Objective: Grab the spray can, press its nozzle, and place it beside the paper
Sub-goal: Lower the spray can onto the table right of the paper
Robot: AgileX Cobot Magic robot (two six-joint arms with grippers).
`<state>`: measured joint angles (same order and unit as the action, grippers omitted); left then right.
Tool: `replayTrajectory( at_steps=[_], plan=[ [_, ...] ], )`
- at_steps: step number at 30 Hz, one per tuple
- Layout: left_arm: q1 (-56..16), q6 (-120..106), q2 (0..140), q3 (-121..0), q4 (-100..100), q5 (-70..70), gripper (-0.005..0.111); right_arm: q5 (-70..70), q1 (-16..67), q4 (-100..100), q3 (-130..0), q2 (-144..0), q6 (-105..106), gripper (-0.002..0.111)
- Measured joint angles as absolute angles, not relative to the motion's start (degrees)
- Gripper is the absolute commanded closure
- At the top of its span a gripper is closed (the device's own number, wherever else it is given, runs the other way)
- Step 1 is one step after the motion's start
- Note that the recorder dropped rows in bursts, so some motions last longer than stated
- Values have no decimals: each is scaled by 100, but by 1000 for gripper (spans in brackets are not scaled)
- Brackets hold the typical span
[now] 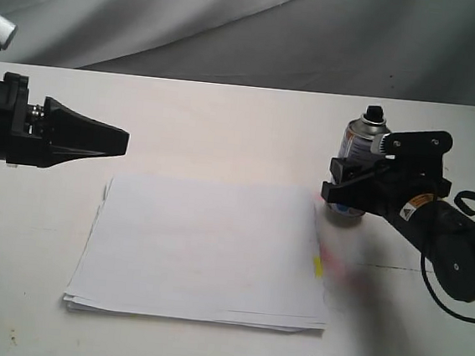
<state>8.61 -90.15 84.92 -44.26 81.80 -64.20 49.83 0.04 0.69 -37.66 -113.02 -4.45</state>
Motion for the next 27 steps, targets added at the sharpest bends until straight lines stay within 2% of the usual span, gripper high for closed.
replayTrajectory(
  at_steps=[17, 19, 21, 27],
  plan=[
    [861, -9015, 8492, -4426, 8180, -6420, 107, 4759, 0, 69, -3766, -11302, -434, 108],
    [861, -9015, 8492, -4426, 8180, -6420, 107, 4738, 0, 69, -3766, -11302, -434, 103],
    [861, -9015, 8492, -4426, 8180, -6420, 107, 4735, 0, 69, -3766, -11302, -434, 93],
    [861, -9015, 8492, -4426, 8180, -6420, 107, 4735, 0, 69, -3766, -11302, -358, 47]
  ],
)
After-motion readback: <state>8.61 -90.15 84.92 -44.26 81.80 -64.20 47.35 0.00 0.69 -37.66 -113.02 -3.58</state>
